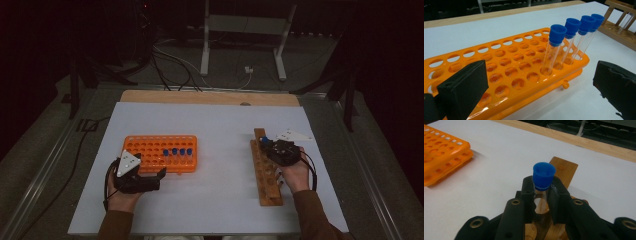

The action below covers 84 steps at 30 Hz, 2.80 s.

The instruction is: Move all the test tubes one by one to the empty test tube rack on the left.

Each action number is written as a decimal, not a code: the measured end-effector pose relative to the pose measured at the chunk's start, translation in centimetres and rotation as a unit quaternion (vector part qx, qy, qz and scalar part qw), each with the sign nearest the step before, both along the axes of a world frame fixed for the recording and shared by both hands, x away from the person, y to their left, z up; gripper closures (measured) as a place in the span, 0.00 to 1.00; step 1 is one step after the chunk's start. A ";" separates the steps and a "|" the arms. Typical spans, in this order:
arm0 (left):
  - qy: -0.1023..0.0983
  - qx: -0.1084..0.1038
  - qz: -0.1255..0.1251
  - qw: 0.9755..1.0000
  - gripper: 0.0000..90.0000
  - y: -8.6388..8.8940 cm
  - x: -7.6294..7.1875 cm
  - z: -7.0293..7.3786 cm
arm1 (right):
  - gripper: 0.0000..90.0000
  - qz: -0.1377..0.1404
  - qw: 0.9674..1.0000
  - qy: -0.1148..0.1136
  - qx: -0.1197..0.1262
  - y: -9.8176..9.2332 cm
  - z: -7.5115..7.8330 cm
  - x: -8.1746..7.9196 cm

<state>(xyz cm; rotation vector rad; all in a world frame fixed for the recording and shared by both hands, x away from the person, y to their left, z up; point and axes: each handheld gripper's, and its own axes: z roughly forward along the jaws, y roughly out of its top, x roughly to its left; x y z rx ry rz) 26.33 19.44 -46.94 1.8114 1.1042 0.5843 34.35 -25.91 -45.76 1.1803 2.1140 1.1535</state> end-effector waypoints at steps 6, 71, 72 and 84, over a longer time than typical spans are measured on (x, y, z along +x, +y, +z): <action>-0.001 0.000 0.001 1.000 0.01 0.0 0.0 0.0 | 0.86 -0.002 1.000 -0.005 0.003 -0.1 0.5 -0.3; -0.040 -0.023 -0.127 0.991 0.09 -8.4 0.7 4.2 | 0.86 0.162 0.986 -0.006 0.049 10.8 6.5 -3.8; -0.041 -0.022 -0.132 0.990 0.12 -8.7 0.7 4.1 | 0.86 0.166 0.985 -0.006 0.050 11.0 6.5 -3.8; -0.031 -0.007 -0.171 0.985 0.63 -10.7 1.1 3.6 | 0.86 0.196 0.979 -0.003 0.053 13.3 6.4 -4.6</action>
